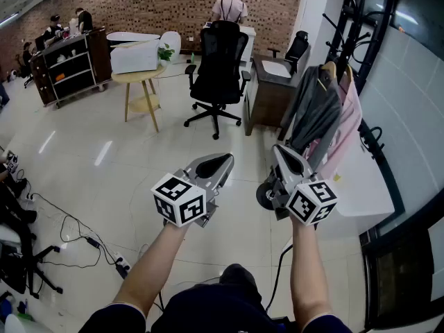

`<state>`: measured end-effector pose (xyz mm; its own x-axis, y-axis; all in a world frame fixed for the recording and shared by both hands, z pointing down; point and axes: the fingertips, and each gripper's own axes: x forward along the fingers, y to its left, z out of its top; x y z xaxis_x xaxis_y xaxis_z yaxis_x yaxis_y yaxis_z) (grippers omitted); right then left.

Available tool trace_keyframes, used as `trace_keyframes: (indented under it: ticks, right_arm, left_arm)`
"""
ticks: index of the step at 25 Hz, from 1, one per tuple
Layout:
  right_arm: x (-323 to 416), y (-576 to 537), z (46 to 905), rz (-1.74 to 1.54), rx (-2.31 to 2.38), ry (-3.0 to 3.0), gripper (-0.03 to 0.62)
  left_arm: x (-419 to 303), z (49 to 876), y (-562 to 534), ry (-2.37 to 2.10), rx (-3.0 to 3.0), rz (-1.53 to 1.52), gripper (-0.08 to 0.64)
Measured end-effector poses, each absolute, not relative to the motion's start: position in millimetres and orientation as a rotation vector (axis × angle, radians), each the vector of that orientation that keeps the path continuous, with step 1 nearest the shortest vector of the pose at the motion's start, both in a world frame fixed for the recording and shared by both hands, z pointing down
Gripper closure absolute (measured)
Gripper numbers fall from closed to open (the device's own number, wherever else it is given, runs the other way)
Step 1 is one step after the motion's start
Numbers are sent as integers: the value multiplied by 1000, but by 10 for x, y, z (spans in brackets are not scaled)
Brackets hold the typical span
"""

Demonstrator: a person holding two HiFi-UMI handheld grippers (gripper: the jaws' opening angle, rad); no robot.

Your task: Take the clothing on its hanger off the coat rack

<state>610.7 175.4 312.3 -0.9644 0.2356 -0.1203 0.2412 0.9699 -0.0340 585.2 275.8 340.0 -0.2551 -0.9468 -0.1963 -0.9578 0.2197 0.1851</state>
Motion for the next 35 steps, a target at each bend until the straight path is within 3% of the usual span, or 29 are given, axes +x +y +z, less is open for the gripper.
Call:
trace_keyframes:
  ticks: [15, 35]
  right_arm:
    - [5147, 1204, 3215, -127, 363, 2993, 591]
    - [3378, -332, 3025, -84, 280, 2989, 591]
  left_arm:
    - [4856, 3503, 2204, 2442, -1906, 420, 548]
    - [2934, 3250, 425, 2343, -2018, 413, 548]
